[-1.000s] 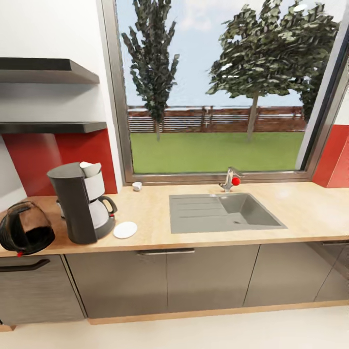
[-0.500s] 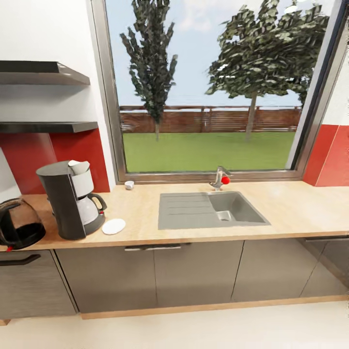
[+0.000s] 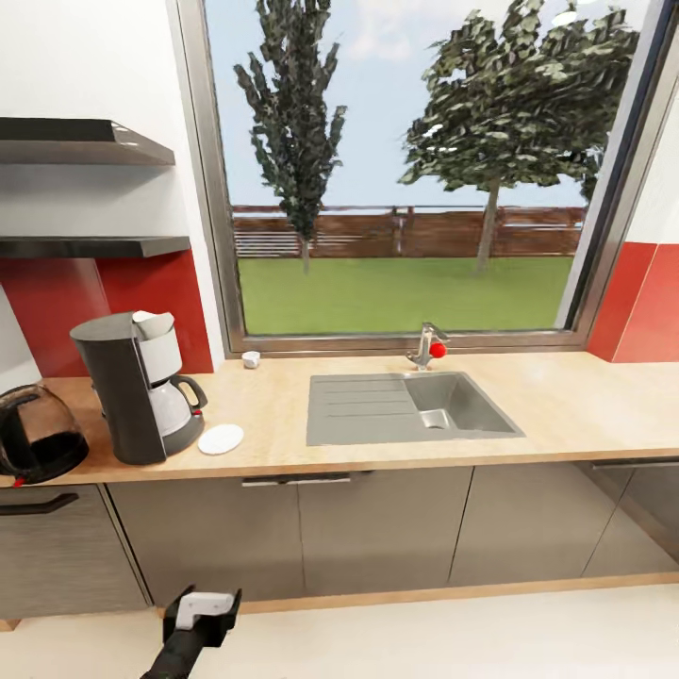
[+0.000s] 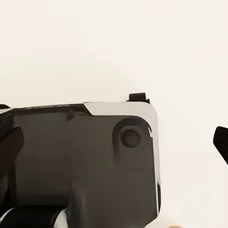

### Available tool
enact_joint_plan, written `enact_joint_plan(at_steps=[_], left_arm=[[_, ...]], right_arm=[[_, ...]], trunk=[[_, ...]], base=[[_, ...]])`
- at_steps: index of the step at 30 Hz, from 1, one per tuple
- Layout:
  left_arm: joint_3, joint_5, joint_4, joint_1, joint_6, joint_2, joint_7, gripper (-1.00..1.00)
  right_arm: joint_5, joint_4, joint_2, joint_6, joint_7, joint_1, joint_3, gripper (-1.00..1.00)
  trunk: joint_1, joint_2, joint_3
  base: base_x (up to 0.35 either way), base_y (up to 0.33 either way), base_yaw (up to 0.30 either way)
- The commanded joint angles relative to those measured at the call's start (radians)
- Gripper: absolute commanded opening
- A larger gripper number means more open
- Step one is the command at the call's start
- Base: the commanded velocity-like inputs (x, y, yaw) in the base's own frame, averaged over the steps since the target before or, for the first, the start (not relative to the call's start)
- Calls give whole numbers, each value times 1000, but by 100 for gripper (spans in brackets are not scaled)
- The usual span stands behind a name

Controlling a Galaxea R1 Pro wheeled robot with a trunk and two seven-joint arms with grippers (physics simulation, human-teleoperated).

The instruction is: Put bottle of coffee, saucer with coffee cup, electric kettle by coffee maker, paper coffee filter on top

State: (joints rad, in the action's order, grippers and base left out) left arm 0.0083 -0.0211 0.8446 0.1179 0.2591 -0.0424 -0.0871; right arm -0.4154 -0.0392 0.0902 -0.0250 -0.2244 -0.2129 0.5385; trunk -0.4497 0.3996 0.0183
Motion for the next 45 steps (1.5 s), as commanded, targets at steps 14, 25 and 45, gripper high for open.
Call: enact_joint_plan(at_steps=[14, 25, 45], left_arm=[[-99, -8, 302, 108, -56, 67, -73, 100], [-124, -98, 619, 374, -673, 98, -169, 100], [-121, -141, -353, 1195, -489, 217, 248, 100]], right_arm=[[-8, -2, -6, 2, -4, 1, 8, 100], [-12, -1, -6, 49, -4, 0, 3, 100], [-15, 3, -3, 50, -3, 1, 3, 100]], trunk=[[0, 1, 0], [0, 1, 0], [0, 1, 0]], base=[[0, 0, 0], [0, 0, 0], [0, 0, 0]])
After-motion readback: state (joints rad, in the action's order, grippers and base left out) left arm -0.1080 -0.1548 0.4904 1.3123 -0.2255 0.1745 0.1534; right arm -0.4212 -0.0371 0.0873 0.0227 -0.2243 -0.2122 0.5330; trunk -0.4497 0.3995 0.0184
